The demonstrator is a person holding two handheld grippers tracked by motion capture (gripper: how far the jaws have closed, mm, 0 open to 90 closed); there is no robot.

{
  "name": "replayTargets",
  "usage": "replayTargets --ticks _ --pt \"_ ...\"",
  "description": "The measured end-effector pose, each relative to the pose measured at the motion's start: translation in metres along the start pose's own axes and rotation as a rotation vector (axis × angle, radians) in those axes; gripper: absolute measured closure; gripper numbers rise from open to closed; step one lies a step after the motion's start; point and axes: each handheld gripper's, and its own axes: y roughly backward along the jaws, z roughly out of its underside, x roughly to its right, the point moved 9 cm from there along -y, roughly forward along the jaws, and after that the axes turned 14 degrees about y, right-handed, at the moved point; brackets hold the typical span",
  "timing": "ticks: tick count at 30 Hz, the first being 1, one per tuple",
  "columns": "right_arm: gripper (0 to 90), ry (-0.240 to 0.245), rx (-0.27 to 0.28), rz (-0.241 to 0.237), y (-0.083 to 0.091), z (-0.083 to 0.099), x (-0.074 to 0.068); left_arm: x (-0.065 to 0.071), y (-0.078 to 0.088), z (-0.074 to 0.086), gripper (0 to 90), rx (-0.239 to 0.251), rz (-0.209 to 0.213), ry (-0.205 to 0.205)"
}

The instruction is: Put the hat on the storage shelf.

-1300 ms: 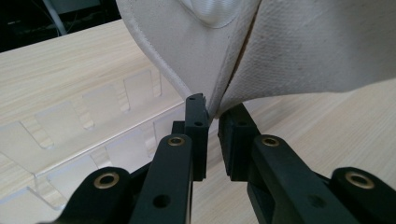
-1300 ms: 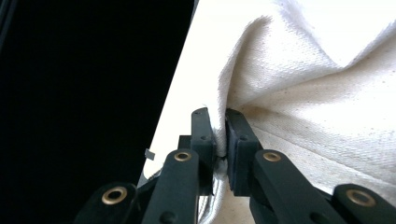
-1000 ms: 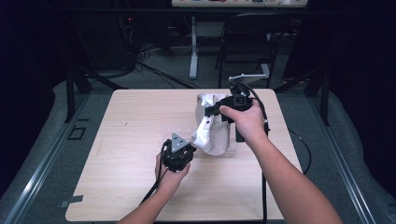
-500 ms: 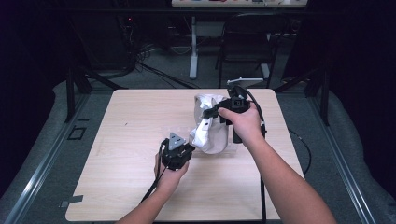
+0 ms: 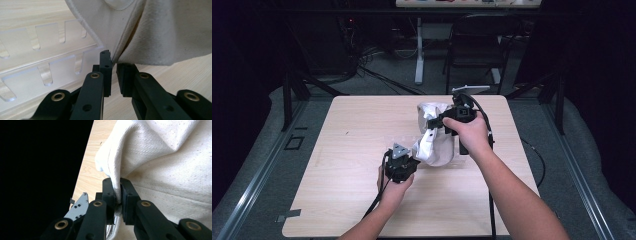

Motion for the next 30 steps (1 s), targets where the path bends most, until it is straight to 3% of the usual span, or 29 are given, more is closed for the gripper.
replayTargets --ticks 4,6,7,8,12,14,17,20,23,27,30 --pt "83.4 0.007 -0.004 0.007 -0.001 0.001 0.001 -0.001 -0.001 0.002 83.3 -0.008 -0.001 0.003" --pt "83.4 0.006 0.002 0.006 -0.001 0.001 0.002 0.0 0.0 0.002 83.2 0.0 -0.005 -0.043" --pt "83.4 0.006 0.002 0.006 -0.001 0.001 0.002 0.0 0.0 0.002 82.5 0.0 -0.005 -0.043" --pt "83.4 0.001 0.007 0.004 0.0 0.001 0.002 0.001 0.003 0.001 80.4 0.019 -0.005 -0.064" --pt "83.4 -0.007 0.019 0.006 0.004 -0.001 0.006 0.006 0.011 -0.003 70.3 0.059 0.028 -0.07" --pt "83.5 -0.009 0.022 0.008 0.005 -0.002 0.007 0.011 0.018 -0.004 68.2 0.084 0.028 -0.117" --pt "83.4 -0.011 0.022 0.013 0.006 -0.002 0.009 0.014 0.023 -0.006 67.5 0.108 0.025 -0.14" --pt "83.4 -0.012 0.023 0.015 0.006 -0.002 0.009 0.013 0.023 -0.01 71.3 0.121 0.012 -0.151" --pt "83.5 -0.012 0.022 0.012 0.006 -0.002 0.009 0.011 0.022 -0.011 82.4 0.123 -0.001 -0.159" --pt "83.4 -0.012 0.023 0.014 0.005 -0.001 0.01 0.012 0.02 -0.009 84.6 0.114 -0.04 -0.195" --pt "83.4 -0.012 0.025 0.008 0.003 -0.001 0.01 0.01 0.02 -0.008 85.2 0.09 -0.027 -0.158"
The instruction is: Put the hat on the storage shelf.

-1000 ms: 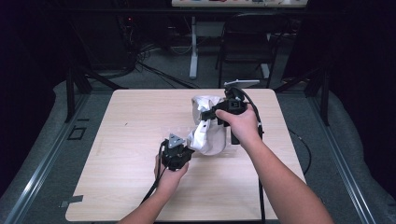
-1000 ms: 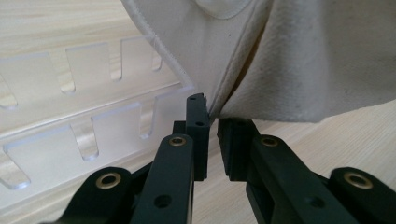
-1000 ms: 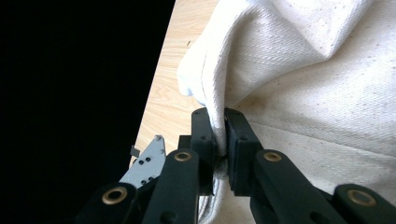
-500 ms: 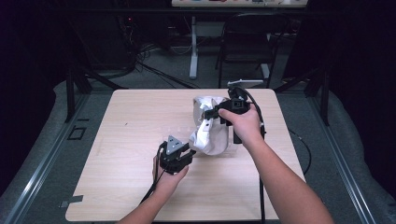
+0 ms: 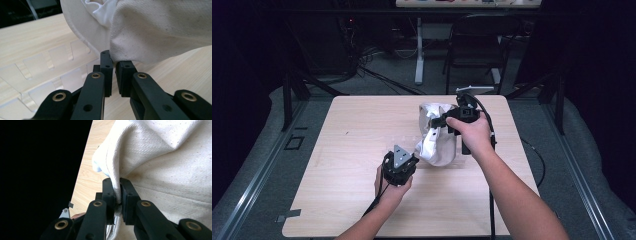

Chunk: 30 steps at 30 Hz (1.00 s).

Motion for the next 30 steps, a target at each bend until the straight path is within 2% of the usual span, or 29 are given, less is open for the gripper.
replayTargets --ticks 6,7,9,13,16,17,18,19,23,24,26,30 --pt "83.4 0.014 -0.014 -0.001 -0.005 0.002 -0.004 -0.009 0.0 0.005 85.3 -0.042 0.052 0.1" --pt "83.4 0.014 -0.014 -0.001 -0.005 0.002 -0.004 -0.009 0.0 0.005 85.2 -0.042 0.052 0.1" --pt "83.4 0.014 -0.019 -0.005 -0.008 0.002 -0.005 -0.012 0.0 0.006 85.2 -0.053 0.079 0.164" --pt "83.3 0.015 -0.026 0.008 -0.014 0.002 -0.004 -0.014 -0.001 0.008 85.3 -0.065 0.079 0.181" --pt "83.4 0.011 -0.029 0.004 -0.018 0.002 -0.005 -0.014 -0.002 0.011 85.6 -0.086 0.063 0.151" --pt "83.4 0.01 -0.026 0.005 -0.02 0.002 -0.005 -0.015 -0.005 0.015 85.5 -0.108 0.05 0.137" --pt "83.4 0.015 -0.039 0.013 -0.021 0.003 -0.004 -0.015 -0.007 0.018 85.5 -0.114 0.053 0.135" --pt "83.4 0.019 -0.038 0.029 -0.023 0.003 -0.003 -0.016 -0.007 0.018 85.6 -0.113 0.051 0.135" --pt "83.4 0.019 -0.044 0.025 -0.023 0.005 0.0 -0.015 -0.007 0.017 85.5 -0.109 0.046 0.136" --pt "83.4 0.004 -0.035 0.031 -0.023 0.005 0.003 -0.014 -0.007 0.017 85.5 -0.11 0.035 0.12" --pt "83.4 0.007 -0.044 0.025 -0.021 0.005 0.005 -0.014 -0.007 0.017 85.3 -0.108 0.029 0.11" --pt "83.3 0.004 -0.034 0.03 -0.019 0.005 0.007 -0.014 -0.007 0.016 83.8 -0.097 0.042 0.127"
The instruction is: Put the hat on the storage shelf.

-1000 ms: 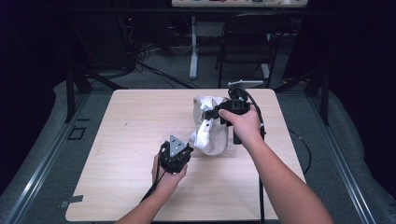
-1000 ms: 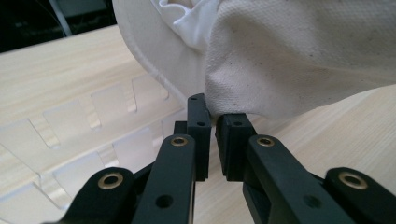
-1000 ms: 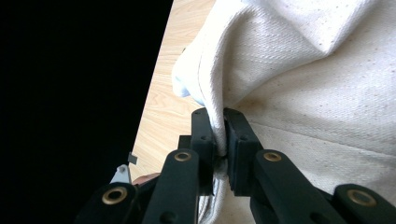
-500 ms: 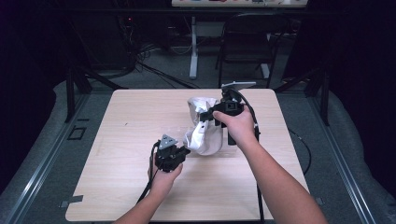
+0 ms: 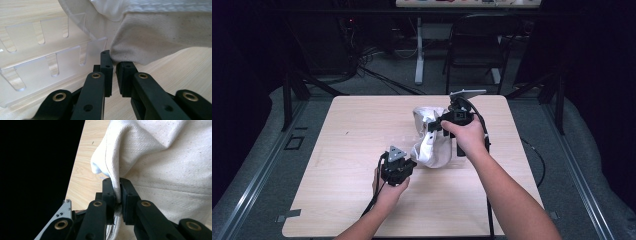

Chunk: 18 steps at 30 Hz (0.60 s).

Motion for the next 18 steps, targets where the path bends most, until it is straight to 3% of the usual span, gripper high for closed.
replayTargets --ticks 2,6,18 --pt "83.2 -0.004 0.004 0.001 0.0006 0.0002 0.0005 -0.0001 -0.0001 -0.0002 81.2 -0.001 0.012 0.016" --pt "83.0 -0.003 0.002 0.002 0.0025 0.0009 0.0022 0.0001 0.001 0.0003 73.2 0.0 0.007 0.009" --pt "80.0 0.008 0.016 0.014 0.0051 0.001 0.0018 -0.0009 0.0088 0.0017 56.3 0.014 0.005 -0.053"
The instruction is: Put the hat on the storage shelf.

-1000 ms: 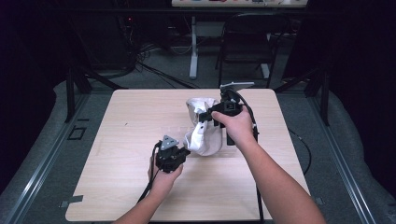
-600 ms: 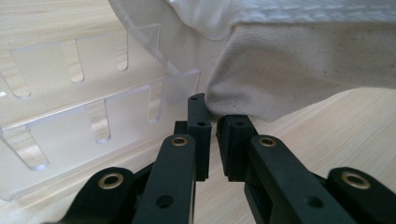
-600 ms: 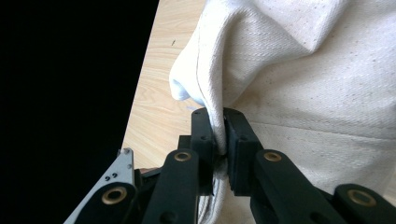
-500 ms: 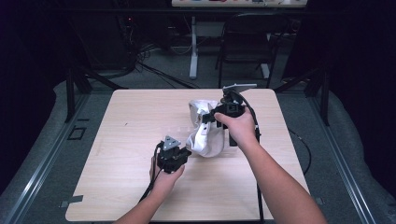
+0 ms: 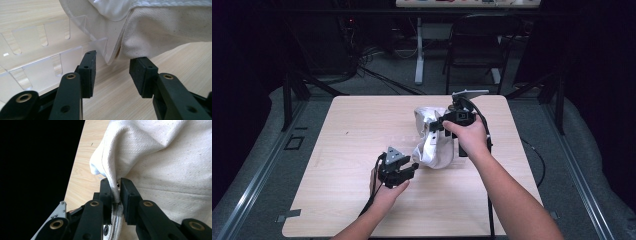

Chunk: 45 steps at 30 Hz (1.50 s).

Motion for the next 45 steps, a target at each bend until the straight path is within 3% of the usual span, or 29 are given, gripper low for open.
replayTargets --ticks 5,10,18,25,31,38,45 --pt "77.5 -0.001 0.005 0.003 0.001 0.0 -0.001 0.0 0.003 0.003 51.0 -0.003 0.012 -0.016" --pt "70.8 0.032 0.024 0.02 0.007 0.0 -0.003 -0.001 0.011 0.005 47.6 0.001 0.028 -0.056" --pt "60.2 0.107 0.034 0.062 0.017 0.003 -0.003 -0.005 0.02 0.009 45.3 -0.005 0.027 -0.067" --pt "55.5 0.165 0.033 0.101 0.026 0.01 -0.002 -0.02 0.028 0.012 44.9 -0.011 0.004 -0.059" --pt "54.9 0.164 0.053 0.108 0.041 0.013 0.001 -0.036 0.033 0.014 44.9 -0.017 -0.02 -0.039" --pt "55.0 0.146 0.054 0.17 0.057 0.023 0.022 -0.046 0.035 0.013 45.0 -0.009 -0.034 -0.006" --pt "55.0 0.12 0.061 0.229 0.068 0.032 0.044 -0.045 0.032 0.015 45.0 -0.015 -0.033 -0.013"
